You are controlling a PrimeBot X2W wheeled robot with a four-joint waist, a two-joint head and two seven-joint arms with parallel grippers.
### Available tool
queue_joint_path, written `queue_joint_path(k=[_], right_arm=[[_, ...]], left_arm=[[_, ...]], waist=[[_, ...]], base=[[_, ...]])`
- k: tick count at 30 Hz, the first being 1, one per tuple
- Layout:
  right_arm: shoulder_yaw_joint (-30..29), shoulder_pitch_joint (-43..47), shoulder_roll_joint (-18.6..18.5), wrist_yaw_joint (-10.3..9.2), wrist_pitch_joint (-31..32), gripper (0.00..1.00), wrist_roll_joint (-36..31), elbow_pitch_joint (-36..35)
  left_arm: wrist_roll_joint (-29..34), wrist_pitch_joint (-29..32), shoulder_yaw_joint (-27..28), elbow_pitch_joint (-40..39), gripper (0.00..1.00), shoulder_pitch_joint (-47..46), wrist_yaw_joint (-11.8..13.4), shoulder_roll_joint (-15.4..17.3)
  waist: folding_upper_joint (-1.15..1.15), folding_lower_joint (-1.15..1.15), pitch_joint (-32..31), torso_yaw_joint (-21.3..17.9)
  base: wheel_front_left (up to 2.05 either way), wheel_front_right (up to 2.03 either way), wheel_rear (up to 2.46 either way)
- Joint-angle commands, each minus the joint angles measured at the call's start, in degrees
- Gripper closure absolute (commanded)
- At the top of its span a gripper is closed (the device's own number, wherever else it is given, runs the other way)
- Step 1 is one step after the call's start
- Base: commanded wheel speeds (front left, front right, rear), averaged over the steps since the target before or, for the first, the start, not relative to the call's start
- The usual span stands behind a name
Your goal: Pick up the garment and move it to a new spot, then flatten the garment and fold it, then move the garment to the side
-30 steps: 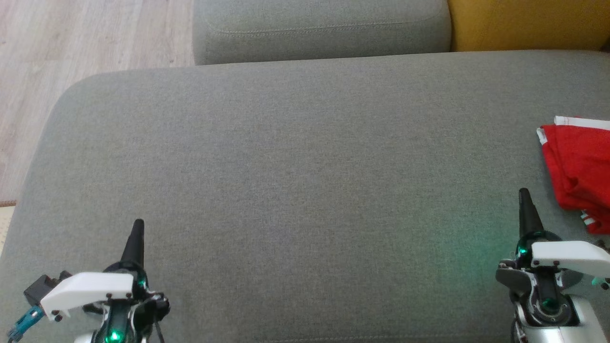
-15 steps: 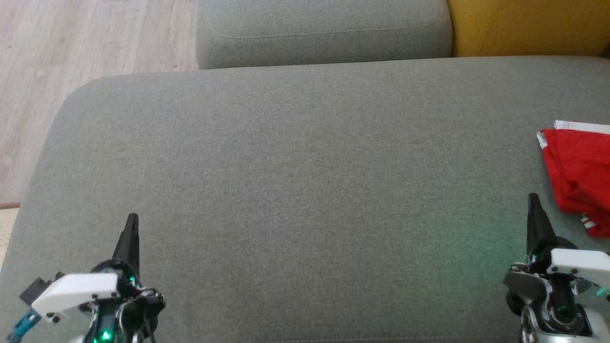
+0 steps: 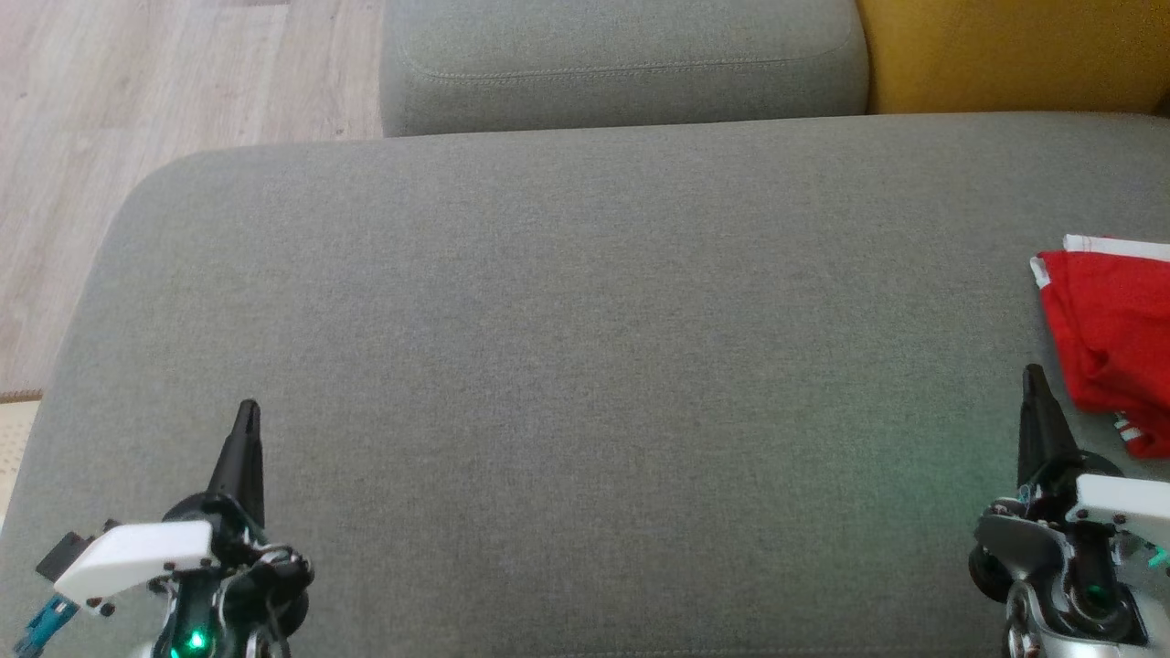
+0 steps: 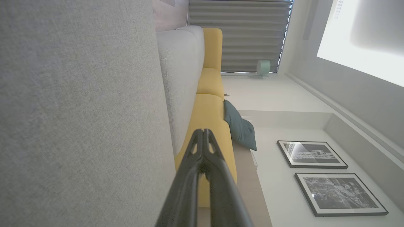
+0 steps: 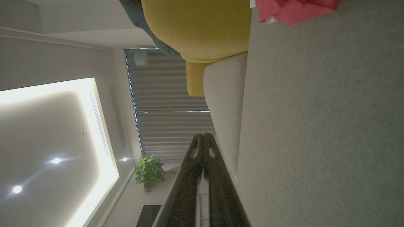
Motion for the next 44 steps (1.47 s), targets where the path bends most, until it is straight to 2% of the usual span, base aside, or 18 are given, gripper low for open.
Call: queue_joint_path(k=[1, 44], right_arm=[[1.1, -1.0, -0.2, 0.22, 0.3, 1.0, 0.4, -2.3], [1.2, -1.0, -0.2, 0.22, 0.3, 1.0, 0.4, -2.3]], left_arm=[[-0.3, 0.4, 2.0, -2.1, 1.0, -3.1, -0.4, 1.1], [-0.3, 0.4, 2.0, -2.1, 1.0, -3.1, -0.4, 1.1]], waist=[[0.0, 0.0, 0.0, 0.0], [0.0, 0.0, 0.0, 0.0]], base=[[0.0, 0.0, 0.0], [0.0, 0.0, 0.0]])
